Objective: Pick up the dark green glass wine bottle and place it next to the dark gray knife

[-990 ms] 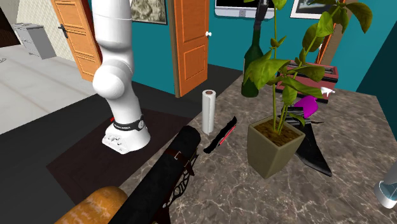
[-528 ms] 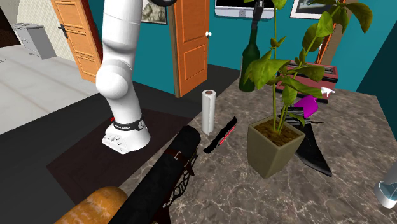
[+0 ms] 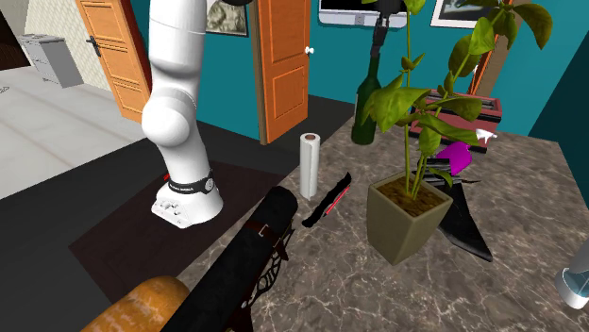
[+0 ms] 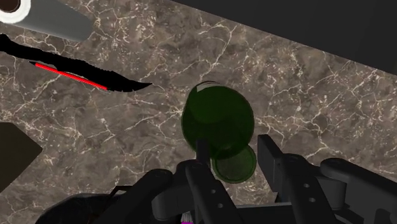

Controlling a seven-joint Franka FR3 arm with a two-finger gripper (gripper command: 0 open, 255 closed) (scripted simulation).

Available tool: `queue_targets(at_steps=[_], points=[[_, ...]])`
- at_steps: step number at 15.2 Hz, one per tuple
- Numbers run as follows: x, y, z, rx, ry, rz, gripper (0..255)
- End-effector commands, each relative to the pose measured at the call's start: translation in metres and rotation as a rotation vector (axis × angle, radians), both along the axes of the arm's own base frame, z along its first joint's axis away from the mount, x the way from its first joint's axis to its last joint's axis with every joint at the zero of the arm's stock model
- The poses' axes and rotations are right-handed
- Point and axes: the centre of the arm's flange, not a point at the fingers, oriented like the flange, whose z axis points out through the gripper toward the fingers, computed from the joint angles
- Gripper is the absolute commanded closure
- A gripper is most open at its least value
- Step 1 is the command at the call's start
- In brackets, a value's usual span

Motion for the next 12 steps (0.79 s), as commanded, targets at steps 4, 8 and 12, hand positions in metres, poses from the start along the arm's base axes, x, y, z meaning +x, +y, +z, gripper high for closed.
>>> queue_targets(at_steps=[4, 8, 12], points=[[0.0, 0.0, -0.026, 0.001, -0.001, 0.0, 255], [0.0, 0.0, -0.047, 0.001, -0.001, 0.0, 255], [0.0, 0.0, -0.068, 0.001, -0.001, 0.0, 255]])
